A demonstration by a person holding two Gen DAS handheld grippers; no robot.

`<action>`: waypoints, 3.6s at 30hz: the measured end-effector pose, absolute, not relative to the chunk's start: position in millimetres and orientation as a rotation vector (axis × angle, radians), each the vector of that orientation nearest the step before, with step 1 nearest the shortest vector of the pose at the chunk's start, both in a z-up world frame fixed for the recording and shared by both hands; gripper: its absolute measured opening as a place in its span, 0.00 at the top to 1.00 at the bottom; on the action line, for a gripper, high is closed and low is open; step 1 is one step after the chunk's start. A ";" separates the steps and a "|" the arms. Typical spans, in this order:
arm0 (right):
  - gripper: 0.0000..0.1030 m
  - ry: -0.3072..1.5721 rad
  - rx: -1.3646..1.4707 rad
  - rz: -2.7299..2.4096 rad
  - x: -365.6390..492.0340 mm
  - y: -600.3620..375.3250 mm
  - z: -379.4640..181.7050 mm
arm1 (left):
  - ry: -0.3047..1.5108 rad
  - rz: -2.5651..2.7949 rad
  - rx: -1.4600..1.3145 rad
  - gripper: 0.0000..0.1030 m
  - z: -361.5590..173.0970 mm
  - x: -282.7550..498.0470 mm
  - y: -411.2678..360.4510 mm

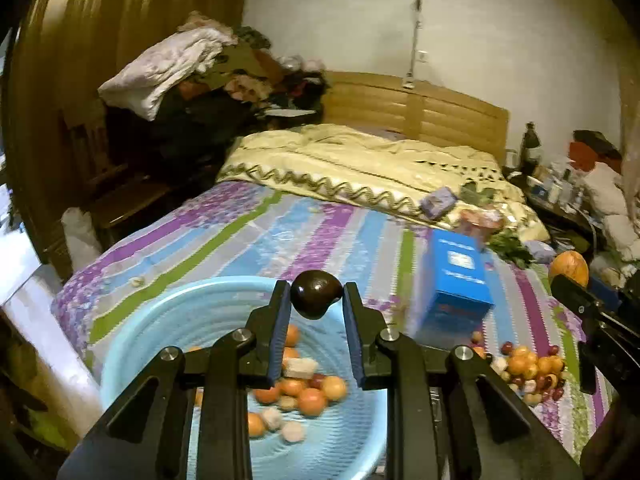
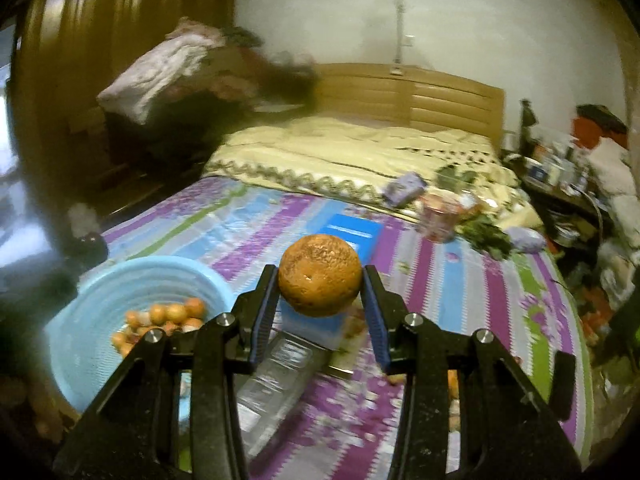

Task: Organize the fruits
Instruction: 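Carry the tangerine and plum in both tools over the blue basket, then hold the tangerine and plum above the fruits inside the basket, then open the right tool to drop the tangerine while the left tool drops the plum, then move both open tools back to the fruit pile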

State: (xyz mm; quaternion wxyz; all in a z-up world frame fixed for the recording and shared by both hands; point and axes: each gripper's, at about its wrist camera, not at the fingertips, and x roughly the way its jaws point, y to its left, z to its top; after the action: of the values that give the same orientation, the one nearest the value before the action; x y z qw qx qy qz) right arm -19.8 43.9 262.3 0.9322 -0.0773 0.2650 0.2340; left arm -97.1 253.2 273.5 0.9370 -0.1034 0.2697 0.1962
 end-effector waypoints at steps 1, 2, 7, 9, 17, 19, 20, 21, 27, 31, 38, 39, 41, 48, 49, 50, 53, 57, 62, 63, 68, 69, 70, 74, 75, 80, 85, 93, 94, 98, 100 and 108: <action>0.59 0.546 -0.162 0.493 -19.6 51.4 262.5 | 0.555 0.408 -0.216 0.74 273.4 -97.9 259.7; 0.59 0.552 -0.169 0.511 -19.5 61.3 263.1 | 0.564 0.421 -0.227 0.74 272.9 -99.3 270.1; 0.59 0.604 -0.193 0.596 -14.3 101.6 262.9 | 0.594 0.466 -0.253 0.74 267.5 -104.7 303.1; 0.59 0.631 -0.208 0.625 -11.1 114.1 262.2 | 0.629 0.475 -0.266 0.74 263.5 -106.0 316.3; 0.59 0.863 -0.294 0.759 13.2 178.5 242.7 | 0.803 0.492 -0.323 0.74 237.6 -104.1 368.3; 0.59 0.933 -0.314 0.785 18.2 191.4 234.1 | 0.872 0.486 -0.343 0.74 228.2 -101.5 379.1; 0.59 0.970 -0.336 0.794 19.8 198.1 228.7 | 0.893 0.474 -0.352 0.74 225.3 -100.2 381.8; 0.59 1.001 -0.353 0.799 20.7 202.7 224.2 | 0.921 0.464 -0.364 0.74 221.2 -97.9 386.5; 0.59 1.164 -0.444 0.810 29.0 221.8 200.6 | 1.066 0.432 -0.393 0.74 196.9 -84.3 400.8; 0.59 1.215 -0.474 0.794 34.0 224.9 193.3 | 1.139 0.412 -0.413 0.74 180.6 -78.6 406.7; 0.59 1.249 -0.490 0.797 36.2 229.4 183.9 | 1.184 0.388 -0.450 0.74 163.1 -78.2 411.0; 0.59 1.252 -0.490 0.797 36.5 229.7 182.9 | 1.186 0.385 -0.452 0.74 161.8 -78.5 410.1; 0.59 1.256 -0.490 0.796 36.6 229.2 181.2 | 1.188 0.383 -0.452 0.74 161.3 -77.4 411.2; 0.59 1.260 -0.485 0.791 38.2 228.8 178.4 | 1.186 0.382 -0.460 0.74 159.2 -76.3 413.5; 0.59 1.260 -0.484 0.789 38.7 228.9 178.1 | 1.186 0.383 -0.461 0.74 159.2 -76.6 413.4; 0.59 1.260 -0.484 0.789 38.9 229.1 178.0 | 1.188 0.384 -0.462 0.74 158.6 -76.2 413.9; 0.59 1.259 -0.484 0.793 39.3 229.8 177.9 | 1.190 0.382 -0.461 0.74 156.8 -74.2 413.1; 0.59 1.260 -0.485 0.799 39.2 231.4 177.2 | 1.192 0.383 -0.456 0.74 155.8 -72.9 411.5; 0.58 1.262 -0.490 0.807 38.4 232.5 176.1 | 1.212 0.376 -0.445 0.66 153.0 -70.1 409.0; 0.58 1.266 -0.491 0.809 38.4 232.6 175.4 | 1.211 0.378 -0.442 0.56 153.0 -69.9 407.8; 0.49 1.269 -0.489 0.815 37.8 230.6 173.4 | 1.203 0.393 -0.436 0.46 151.6 -68.9 407.7; 0.41 1.263 -0.485 0.814 38.0 229.7 174.2 | 1.204 0.394 -0.433 0.45 150.9 -68.3 407.2; 0.37 1.250 -0.482 0.812 38.0 229.3 175.7 | 1.206 0.395 -0.431 0.45 150.4 -67.9 407.1; 0.33 1.236 -0.471 0.809 40.4 228.2 178.9 | 1.211 0.396 -0.431 0.45 148.0 -67.0 406.4; 0.33 1.234 -0.471 0.810 40.7 228.2 179.4 | 1.211 0.396 -0.430 0.45 148.0 -66.7 405.8; 0.33 1.238 -0.467 0.811 42.2 228.2 177.8 | 1.208 0.391 -0.427 0.45 147.9 -65.0 403.9; 0.33 1.240 -0.464 0.813 43.4 226.0 176.0 | 1.210 0.392 -0.419 0.45 147.1 -63.8 402.6; 0.30 1.050 -0.429 0.808 28.8 198.6 197.1 | 1.155 0.390 -0.419 0.41 156.0 -69.2 395.4; 0.28 0.992 -0.425 0.798 22.2 189.2 201.7 | 1.136 0.392 -0.418 0.38 158.4 -70.3 391.9; 0.19 0.803 -0.388 0.744 -8.2 142.6 208.5 | 1.084 0.375 -0.378 0.32 163.9 -70.1 367.3; 0.19 0.749 -0.382 0.696 -20.6 119.6 206.9 | 1.076 0.356 -0.358 0.32 164.0 -67.0 355.0; 0.11 0.513 -0.278 0.501 -64.5 16.8 214.6 | 0.880 0.300 -0.286 0.25 195.4 -68.6 287.0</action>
State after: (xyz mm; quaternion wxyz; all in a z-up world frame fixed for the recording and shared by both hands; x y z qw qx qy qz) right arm -64.5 16.8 214.6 0.9269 -0.1354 0.2504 0.2445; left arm -68.6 287.0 195.4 0.8840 -0.1372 0.4230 0.1439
